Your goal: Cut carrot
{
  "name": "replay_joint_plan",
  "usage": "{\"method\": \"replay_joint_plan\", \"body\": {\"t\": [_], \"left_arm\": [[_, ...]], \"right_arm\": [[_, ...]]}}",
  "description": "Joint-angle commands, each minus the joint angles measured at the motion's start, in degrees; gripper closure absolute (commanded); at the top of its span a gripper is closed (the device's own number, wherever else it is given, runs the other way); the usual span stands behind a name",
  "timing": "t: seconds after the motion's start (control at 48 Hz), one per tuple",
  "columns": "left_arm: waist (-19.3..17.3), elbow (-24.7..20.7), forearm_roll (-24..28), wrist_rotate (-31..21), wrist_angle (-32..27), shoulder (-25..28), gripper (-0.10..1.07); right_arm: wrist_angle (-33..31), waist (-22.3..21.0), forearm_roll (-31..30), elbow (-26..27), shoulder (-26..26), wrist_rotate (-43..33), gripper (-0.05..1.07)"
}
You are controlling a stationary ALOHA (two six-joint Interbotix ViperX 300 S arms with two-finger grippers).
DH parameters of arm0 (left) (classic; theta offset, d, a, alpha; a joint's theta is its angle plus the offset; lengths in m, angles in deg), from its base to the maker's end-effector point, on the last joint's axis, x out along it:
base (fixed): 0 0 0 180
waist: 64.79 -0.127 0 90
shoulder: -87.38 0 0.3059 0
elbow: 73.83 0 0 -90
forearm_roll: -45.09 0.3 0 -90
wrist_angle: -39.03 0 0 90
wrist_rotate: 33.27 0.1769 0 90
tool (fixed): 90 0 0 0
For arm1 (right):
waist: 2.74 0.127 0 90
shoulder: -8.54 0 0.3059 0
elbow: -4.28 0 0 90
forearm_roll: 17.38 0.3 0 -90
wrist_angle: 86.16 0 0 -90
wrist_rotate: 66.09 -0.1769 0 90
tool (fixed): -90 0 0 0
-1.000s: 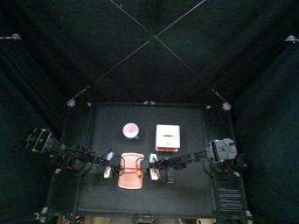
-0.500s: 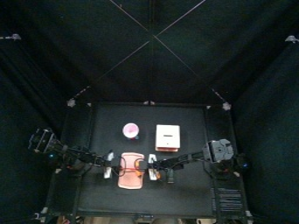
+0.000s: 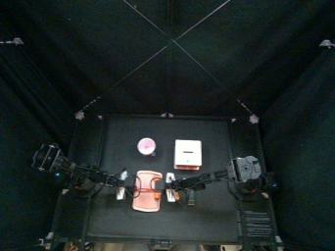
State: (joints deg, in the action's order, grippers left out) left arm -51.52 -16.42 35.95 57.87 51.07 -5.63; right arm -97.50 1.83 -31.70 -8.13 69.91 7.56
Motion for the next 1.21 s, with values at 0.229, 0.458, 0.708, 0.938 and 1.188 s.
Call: {"method": "replay_joint_plan", "body": {"t": [0.229, 0.458, 0.708, 0.938, 1.188], "left_arm": [[0.1, -1.5, 4.1, 0.4, 0.3, -12.6, 0.7], [-1.8, -0.4, 6.7, 0.1, 0.4, -24.8, 0.7], [-1.9, 4.2, 4.7, 0.3, 2.1, -26.8, 0.7], [-2.3, 4.3, 4.8, 0.3, 2.2, -26.8, 0.7], [-2.5, 4.2, 4.8, 0.4, 2.2, -26.8, 0.7]], "right_arm": [[-1.0, -0.4, -2.9, -1.0, 11.0, 0.3, 0.84], [4.7, -0.6, -4.4, -3.2, 14.9, -0.3, 0.84], [12.0, -0.7, -4.5, -6.4, 16.9, -0.3, 0.84], [14.3, -1.4, -4.6, -7.6, 16.9, -0.3, 0.83], [16.9, -1.4, -3.2, -8.2, 16.9, -0.4, 0.68]]}}
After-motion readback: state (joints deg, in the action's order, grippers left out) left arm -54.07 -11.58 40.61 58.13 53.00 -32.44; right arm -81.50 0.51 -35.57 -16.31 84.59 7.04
